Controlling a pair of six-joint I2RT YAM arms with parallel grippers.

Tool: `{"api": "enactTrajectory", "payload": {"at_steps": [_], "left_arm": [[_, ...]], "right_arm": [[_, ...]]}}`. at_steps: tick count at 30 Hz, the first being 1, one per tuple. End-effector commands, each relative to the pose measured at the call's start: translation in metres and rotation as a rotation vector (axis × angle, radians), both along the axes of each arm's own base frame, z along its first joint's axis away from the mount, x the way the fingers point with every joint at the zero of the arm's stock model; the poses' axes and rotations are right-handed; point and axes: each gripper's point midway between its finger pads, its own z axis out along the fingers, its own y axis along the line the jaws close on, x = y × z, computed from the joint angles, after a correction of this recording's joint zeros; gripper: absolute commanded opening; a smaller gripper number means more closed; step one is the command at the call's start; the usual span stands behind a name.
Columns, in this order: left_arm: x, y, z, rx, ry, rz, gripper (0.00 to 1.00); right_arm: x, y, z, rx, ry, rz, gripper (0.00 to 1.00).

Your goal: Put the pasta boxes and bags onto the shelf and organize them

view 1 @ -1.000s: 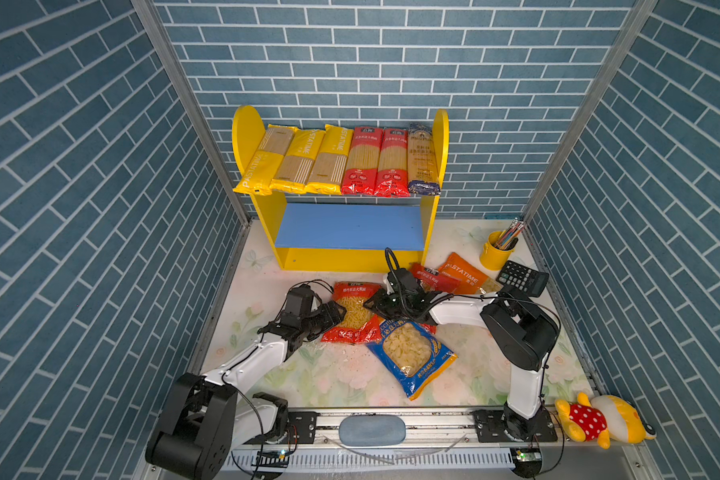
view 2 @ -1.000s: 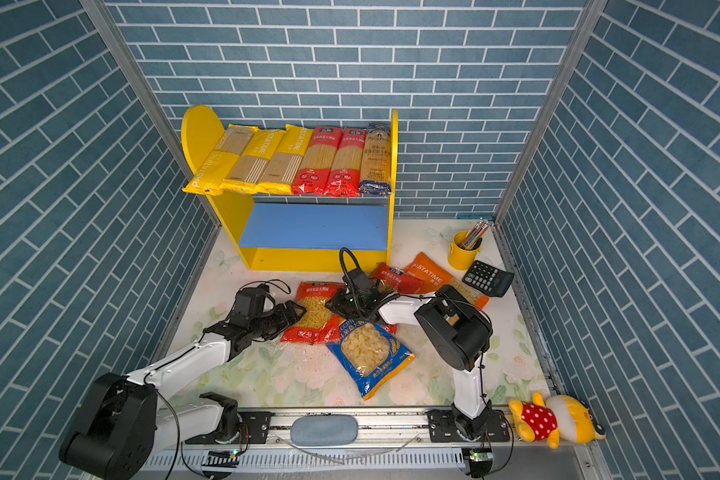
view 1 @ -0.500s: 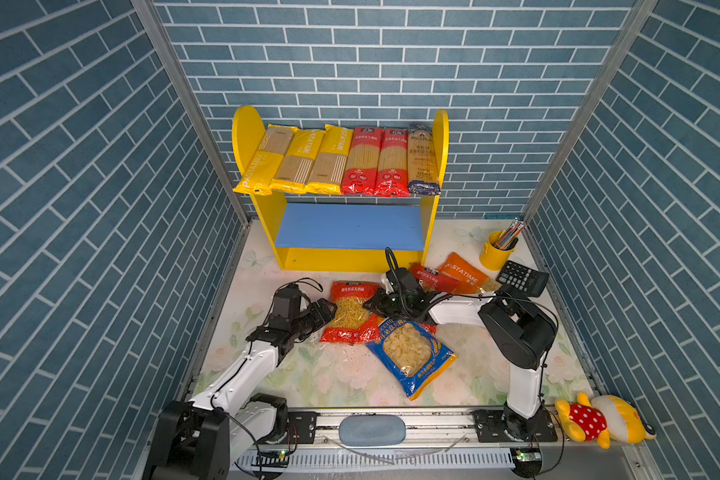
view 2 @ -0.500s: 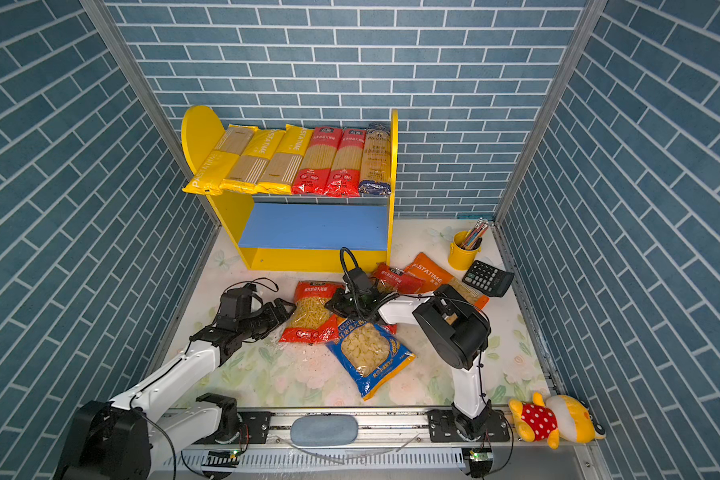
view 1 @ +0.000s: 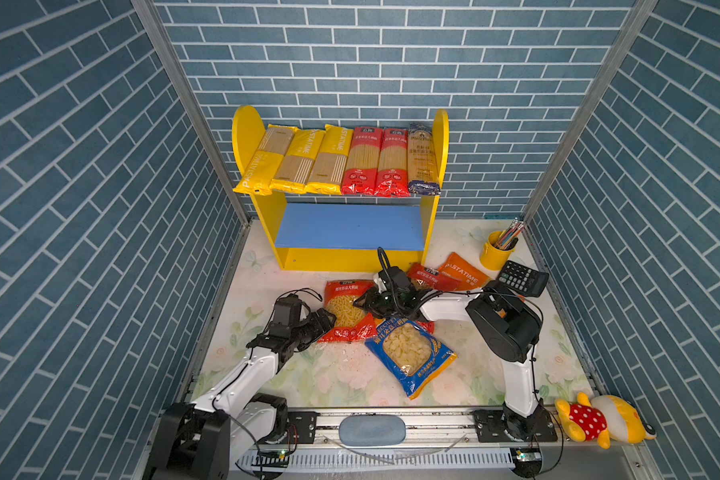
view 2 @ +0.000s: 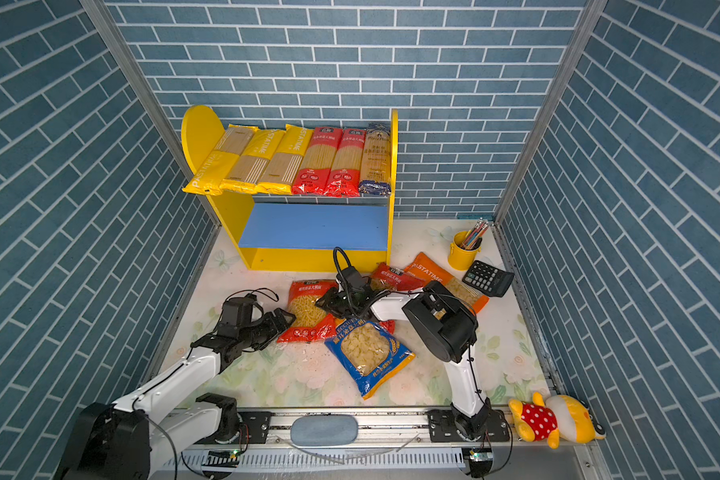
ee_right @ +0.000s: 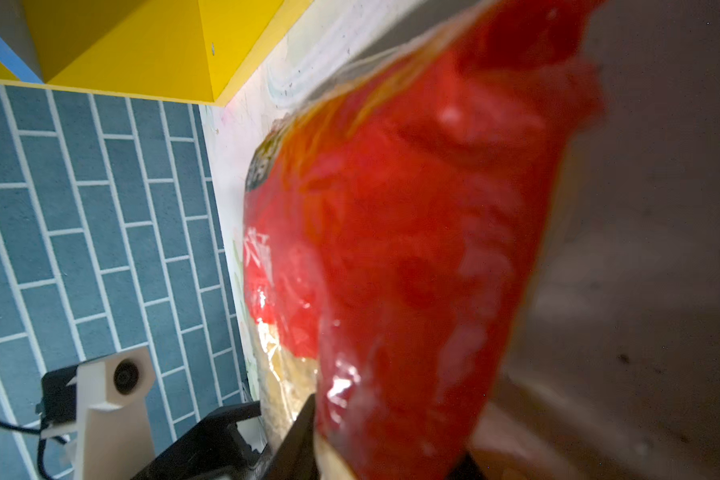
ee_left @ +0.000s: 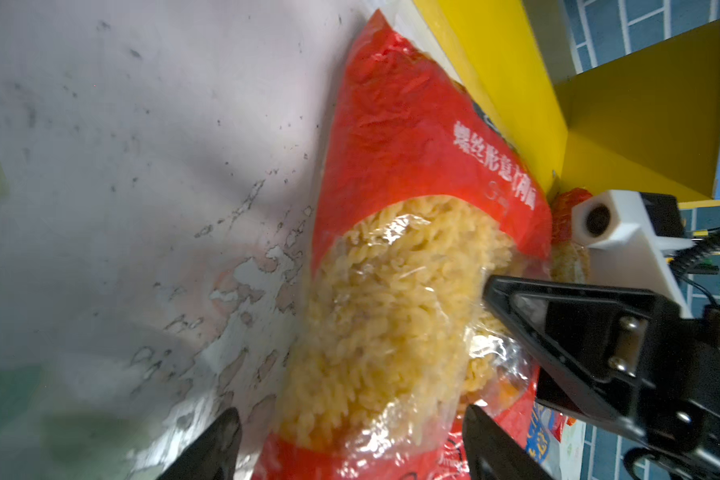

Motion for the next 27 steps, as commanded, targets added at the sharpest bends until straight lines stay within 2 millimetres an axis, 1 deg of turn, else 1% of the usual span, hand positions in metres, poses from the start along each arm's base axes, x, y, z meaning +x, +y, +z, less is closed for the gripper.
{"api": "enactTrajectory", "payload": {"at_steps": [1,3,4,6,7,8,10,13,14,16,18,21,23,24,26,27], "left_arm": [[0.004,0.007,0.019,0.043,-0.047,0.011,0.84],[0.003,0.008,0.024,0.05,-0.052,0.01,0.84],[0.003,0.009,0.026,0.055,-0.053,0.005,0.84],[0.001,0.009,0.036,0.067,-0.061,-0.01,0.84],[0.0,0.009,0.042,0.074,-0.069,-0.018,0.84],[-0.001,0.009,0.048,0.081,-0.08,-0.023,0.84],[-0.003,0.009,0.059,0.102,-0.103,-0.035,0.84],[-0.005,-0.003,0.07,0.122,-0.132,-0.072,0.84],[-0.006,-0.011,0.072,0.128,-0.143,-0.089,0.84],[-0.007,-0.03,0.075,0.146,-0.165,-0.131,0.84],[-0.009,-0.056,0.077,0.177,-0.2,-0.189,0.84],[-0.01,-0.096,0.076,0.191,-0.25,-0.273,0.84],[-0.009,-0.122,0.074,0.171,-0.261,-0.318,0.84],[-0.008,-0.136,0.073,0.159,-0.268,-0.339,0.84],[-0.007,-0.163,0.071,0.15,-0.274,-0.391,0.84],[-0.005,-0.179,0.076,0.137,-0.286,-0.421,0.84]], "right_arm": [[-0.005,0.017,-0.003,0.011,0.007,0.033,0.31],[-0.008,0.017,0.0,0.015,0.007,0.041,0.27],[-0.009,0.015,0.001,0.017,0.009,0.048,0.28],[-0.016,0.009,0.013,0.018,-0.015,0.083,0.36],[-0.021,0.002,0.021,0.007,-0.038,0.106,0.41],[-0.024,-0.005,0.027,-0.011,-0.06,0.118,0.45],[-0.03,-0.028,0.041,-0.058,-0.112,0.132,0.5],[-0.034,-0.072,0.052,-0.129,-0.134,0.109,0.52],[-0.035,-0.089,0.055,-0.145,-0.13,0.092,0.52],[-0.036,-0.127,0.053,-0.175,-0.105,0.036,0.52],[-0.034,-0.175,0.049,-0.213,-0.077,-0.05,0.52],[-0.028,-0.243,0.05,-0.297,-0.073,-0.182,0.53],[-0.023,-0.283,0.051,-0.356,-0.078,-0.272,0.57],[-0.022,-0.305,0.048,-0.398,-0.061,-0.335,0.59],[-0.022,-0.344,0.042,-0.441,-0.019,-0.459,0.61],[-0.023,-0.364,0.041,-0.453,-0.004,-0.535,0.63]]}}
